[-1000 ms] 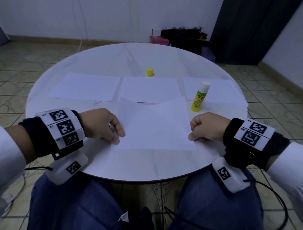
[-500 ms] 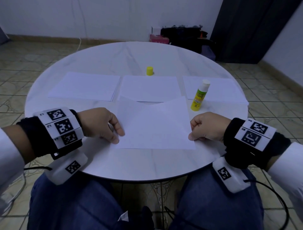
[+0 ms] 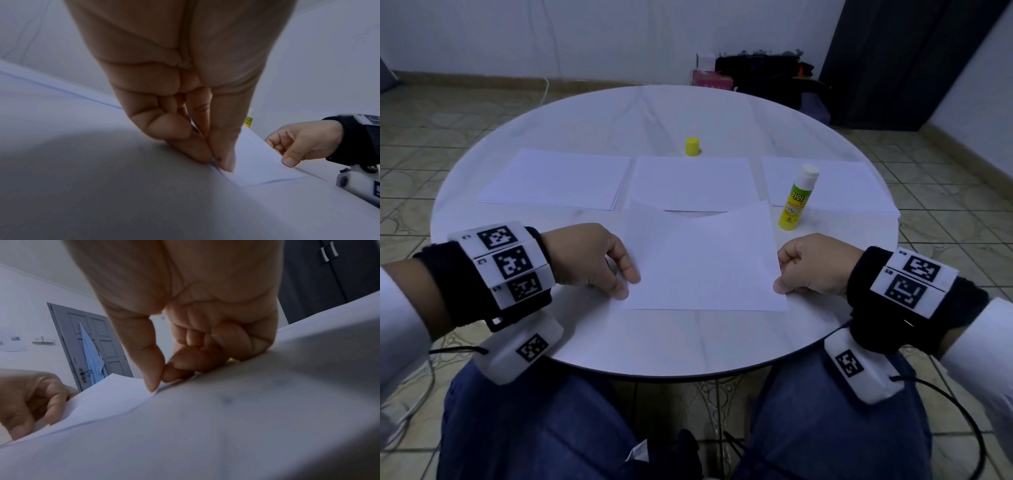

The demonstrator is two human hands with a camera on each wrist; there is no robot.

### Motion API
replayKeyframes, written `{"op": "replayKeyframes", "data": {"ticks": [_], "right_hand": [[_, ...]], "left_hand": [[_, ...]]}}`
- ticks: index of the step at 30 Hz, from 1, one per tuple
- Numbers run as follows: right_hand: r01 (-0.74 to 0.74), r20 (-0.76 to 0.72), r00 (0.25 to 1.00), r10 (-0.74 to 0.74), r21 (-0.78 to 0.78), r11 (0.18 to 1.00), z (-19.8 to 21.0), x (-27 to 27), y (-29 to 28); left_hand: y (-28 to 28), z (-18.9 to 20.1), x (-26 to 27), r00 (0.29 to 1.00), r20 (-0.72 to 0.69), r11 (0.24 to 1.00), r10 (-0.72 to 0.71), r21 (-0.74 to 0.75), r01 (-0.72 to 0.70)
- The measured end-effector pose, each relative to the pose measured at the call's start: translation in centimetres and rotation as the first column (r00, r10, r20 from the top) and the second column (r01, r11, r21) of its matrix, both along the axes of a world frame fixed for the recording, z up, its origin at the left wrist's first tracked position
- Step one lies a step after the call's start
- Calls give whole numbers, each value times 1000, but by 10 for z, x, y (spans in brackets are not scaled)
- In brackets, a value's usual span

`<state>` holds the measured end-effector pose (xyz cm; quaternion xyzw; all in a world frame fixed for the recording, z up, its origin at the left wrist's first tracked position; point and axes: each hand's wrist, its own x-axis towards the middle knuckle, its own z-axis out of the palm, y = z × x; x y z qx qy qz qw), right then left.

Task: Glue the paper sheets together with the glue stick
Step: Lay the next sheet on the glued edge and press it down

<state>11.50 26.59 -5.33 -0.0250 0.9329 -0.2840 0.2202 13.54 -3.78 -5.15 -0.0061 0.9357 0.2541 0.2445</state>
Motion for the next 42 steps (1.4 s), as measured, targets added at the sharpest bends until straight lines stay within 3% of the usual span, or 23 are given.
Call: {"op": "replayKeyframes", "data": {"ticks": [4, 9, 12, 17, 22, 30, 36, 42], "right_hand": [[32, -7, 999, -31, 37, 999, 1, 1, -4], [66, -31, 998, -62, 138, 988, 7, 4, -7], [-85, -65, 992, 111, 319, 944, 13, 0, -19], [-380, 18, 892, 451, 570, 729, 22, -12, -70], [-508, 115, 821, 559, 592, 625, 19, -19, -79], [-524, 246, 827, 506, 664, 533, 26, -23, -26], [-529, 214, 798, 563, 695, 487, 21, -30, -28], [-537, 197, 796, 572, 665, 519, 18, -32, -25]], "left_hand": [[0, 1, 0, 1000, 1, 999, -17, -28, 17], [3, 6, -2, 992, 4, 971, -124, -206, 122], [4, 8, -7, 986, 29, 939, -167, -301, 168], [7, 11, -9, 974, 39, 899, -221, -379, 219], [5, 8, -10, 971, 50, 891, -234, -389, 234], [7, 8, -15, 967, 71, 863, -243, -439, 249], [40, 20, -23, 905, 153, 654, -397, -645, 396], [123, 12, -32, 850, 55, 711, -524, -521, 472]]}}
